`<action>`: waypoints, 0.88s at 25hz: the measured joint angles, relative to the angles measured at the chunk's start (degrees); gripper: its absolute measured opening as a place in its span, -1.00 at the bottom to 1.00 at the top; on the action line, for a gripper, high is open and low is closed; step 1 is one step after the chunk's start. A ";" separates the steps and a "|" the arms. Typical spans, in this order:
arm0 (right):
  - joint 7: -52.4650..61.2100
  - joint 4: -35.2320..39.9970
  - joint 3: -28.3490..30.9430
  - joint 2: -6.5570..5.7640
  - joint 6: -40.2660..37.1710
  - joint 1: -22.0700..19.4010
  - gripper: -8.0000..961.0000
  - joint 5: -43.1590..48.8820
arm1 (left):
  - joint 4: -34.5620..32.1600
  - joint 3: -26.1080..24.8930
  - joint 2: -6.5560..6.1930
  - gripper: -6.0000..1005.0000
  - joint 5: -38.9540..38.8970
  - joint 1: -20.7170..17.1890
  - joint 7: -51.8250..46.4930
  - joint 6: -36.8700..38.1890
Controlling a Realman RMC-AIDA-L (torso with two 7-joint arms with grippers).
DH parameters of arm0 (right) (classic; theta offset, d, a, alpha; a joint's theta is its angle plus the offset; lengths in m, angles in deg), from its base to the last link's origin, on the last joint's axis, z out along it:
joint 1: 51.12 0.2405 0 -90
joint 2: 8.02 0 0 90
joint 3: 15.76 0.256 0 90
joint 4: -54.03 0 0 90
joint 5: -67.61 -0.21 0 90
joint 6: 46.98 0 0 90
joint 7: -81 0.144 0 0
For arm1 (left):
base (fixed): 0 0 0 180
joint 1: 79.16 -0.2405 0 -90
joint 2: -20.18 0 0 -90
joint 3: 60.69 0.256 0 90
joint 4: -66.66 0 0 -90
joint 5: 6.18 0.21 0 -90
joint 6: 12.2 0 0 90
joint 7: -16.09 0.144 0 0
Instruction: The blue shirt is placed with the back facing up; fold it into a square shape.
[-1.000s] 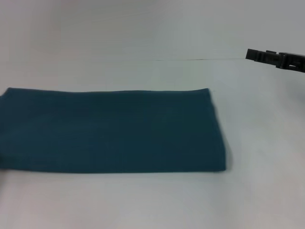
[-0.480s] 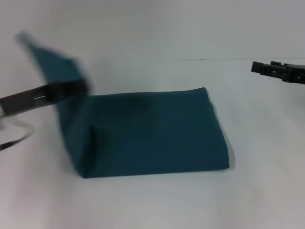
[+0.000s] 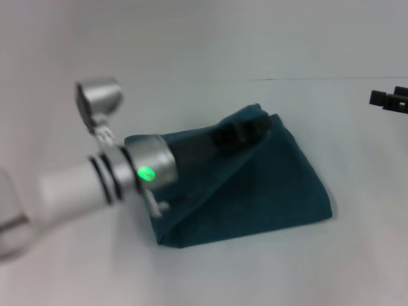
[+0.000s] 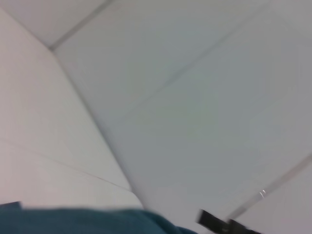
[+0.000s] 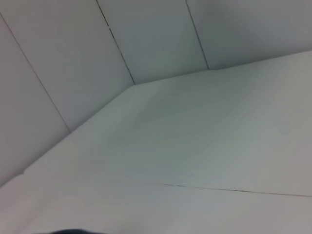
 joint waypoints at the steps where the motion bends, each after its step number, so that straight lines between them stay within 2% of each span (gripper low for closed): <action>1: -0.44 0.01 -0.13 -0.27 0.07 -0.04 0.87 0.00 | 4.86 -1.36 0.00 -0.94 -2.28 0.96 4.86 -2.17; 3: -1.24 0.02 -0.35 -0.69 0.23 -0.05 0.87 0.03 | 15.59 -7.31 0.02 -0.94 -5.37 2.43 17.36 -6.43; 5: -1.93 0.03 -0.42 -1.06 0.35 -0.03 0.87 0.13 | 23.20 -14.59 0.03 -0.94 -5.21 2.30 27.74 -8.90; 7: -2.26 0.03 -0.48 -1.28 0.30 0.04 0.87 0.19 | 26.80 -19.40 0.04 -0.94 -2.96 1.30 34.27 -9.28; 8: -2.45 0.03 -0.54 -1.35 0.21 0.12 0.87 0.22 | 27.79 -21.04 0.02 -0.88 -1.29 0.80 36.30 -9.25; 13: -2.38 -0.57 -1.18 -1.36 0.31 0.34 0.87 0.38 | 29.05 -25.52 0.05 -0.57 8.00 -0.92 35.85 -8.25; 18: 0.04 -0.70 -2.38 -1.10 0.36 0.35 0.87 0.43 | 25.76 -25.57 0.01 -0.11 16.21 -1.69 30.41 -2.10; 22: 3.04 -1.24 -3.66 -0.89 0.53 0.55 0.87 0.52 | 22.06 -25.67 -0.06 0.10 18.00 -3.33 28.20 3.40</action>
